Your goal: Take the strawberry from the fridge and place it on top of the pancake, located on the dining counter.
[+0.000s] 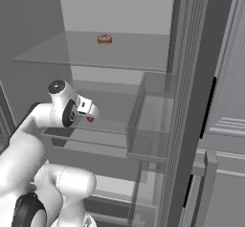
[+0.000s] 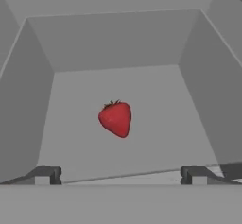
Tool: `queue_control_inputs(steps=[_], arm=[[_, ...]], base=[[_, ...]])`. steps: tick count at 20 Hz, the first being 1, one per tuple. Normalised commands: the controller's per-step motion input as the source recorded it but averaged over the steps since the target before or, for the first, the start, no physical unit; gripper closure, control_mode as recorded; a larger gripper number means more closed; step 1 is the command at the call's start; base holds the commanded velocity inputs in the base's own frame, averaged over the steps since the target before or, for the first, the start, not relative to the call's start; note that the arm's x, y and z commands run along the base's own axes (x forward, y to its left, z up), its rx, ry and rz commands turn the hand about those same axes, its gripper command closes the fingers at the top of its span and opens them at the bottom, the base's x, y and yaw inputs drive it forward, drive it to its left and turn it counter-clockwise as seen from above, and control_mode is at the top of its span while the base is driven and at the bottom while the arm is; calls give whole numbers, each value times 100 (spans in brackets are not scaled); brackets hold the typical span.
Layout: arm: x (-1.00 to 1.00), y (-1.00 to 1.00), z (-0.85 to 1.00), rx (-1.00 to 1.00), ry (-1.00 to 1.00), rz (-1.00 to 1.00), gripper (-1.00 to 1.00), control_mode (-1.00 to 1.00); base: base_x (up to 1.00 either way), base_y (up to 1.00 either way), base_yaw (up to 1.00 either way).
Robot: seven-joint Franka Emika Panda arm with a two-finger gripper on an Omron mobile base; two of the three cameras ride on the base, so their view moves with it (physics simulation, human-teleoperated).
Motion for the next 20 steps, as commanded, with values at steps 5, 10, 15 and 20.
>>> queue_control_inputs(steps=[5,10,15,20], arm=[[55,-3,-26,-1,6,12,-100,-100],[46,0,-34,-3,0,8,-100,-100],[16,0,-32,-2,1,2,-100,-100],[-2,0,-21,0,6,0,-100,-100]], base=[[0,0,0],[0,0,0],[0,0,0],[0,0,0]])
